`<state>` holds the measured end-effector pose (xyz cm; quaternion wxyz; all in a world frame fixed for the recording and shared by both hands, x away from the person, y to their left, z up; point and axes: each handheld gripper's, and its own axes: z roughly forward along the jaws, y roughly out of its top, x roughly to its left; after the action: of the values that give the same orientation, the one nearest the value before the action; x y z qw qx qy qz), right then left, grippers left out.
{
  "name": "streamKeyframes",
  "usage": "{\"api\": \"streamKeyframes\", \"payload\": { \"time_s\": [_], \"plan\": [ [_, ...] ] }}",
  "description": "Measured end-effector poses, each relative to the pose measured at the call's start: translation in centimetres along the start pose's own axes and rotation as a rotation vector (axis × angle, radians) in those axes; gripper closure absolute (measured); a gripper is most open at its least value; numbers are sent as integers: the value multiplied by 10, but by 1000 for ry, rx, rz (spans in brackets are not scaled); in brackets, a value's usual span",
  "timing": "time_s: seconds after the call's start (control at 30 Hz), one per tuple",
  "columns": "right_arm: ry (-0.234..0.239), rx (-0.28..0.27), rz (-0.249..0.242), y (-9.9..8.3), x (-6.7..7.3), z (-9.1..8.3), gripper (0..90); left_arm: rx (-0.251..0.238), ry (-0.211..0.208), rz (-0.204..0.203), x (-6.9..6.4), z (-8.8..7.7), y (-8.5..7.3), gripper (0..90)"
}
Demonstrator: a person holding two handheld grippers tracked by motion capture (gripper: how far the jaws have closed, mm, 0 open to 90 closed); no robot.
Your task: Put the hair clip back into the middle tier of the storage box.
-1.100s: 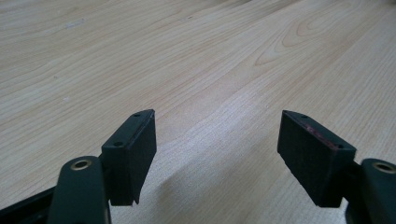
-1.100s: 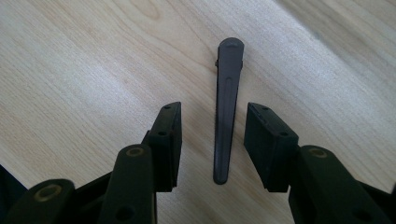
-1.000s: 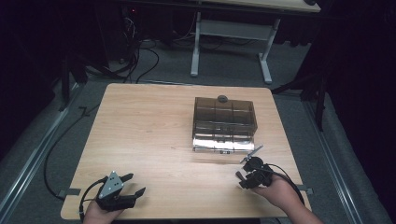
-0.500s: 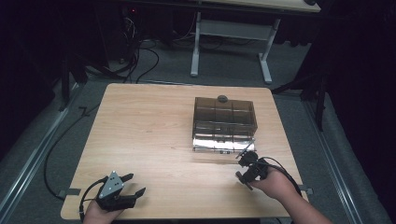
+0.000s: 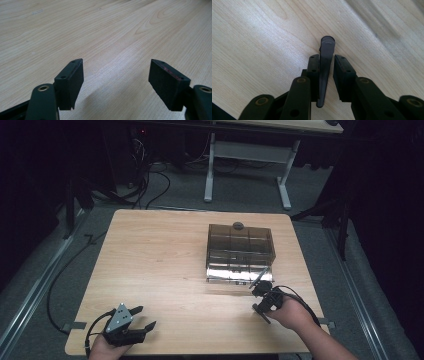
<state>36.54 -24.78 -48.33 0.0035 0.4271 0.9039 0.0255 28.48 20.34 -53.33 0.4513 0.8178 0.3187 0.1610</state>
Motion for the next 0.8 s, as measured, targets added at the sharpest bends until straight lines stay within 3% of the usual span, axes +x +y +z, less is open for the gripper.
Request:
{"api": "streamKeyframes", "payload": {
  "time_s": [0.8],
  "plan": [
    [2, 14, -20, 4, 0, 0, 809, 1, -3, -2, 0, 0, 0, 288]
  ]
}}
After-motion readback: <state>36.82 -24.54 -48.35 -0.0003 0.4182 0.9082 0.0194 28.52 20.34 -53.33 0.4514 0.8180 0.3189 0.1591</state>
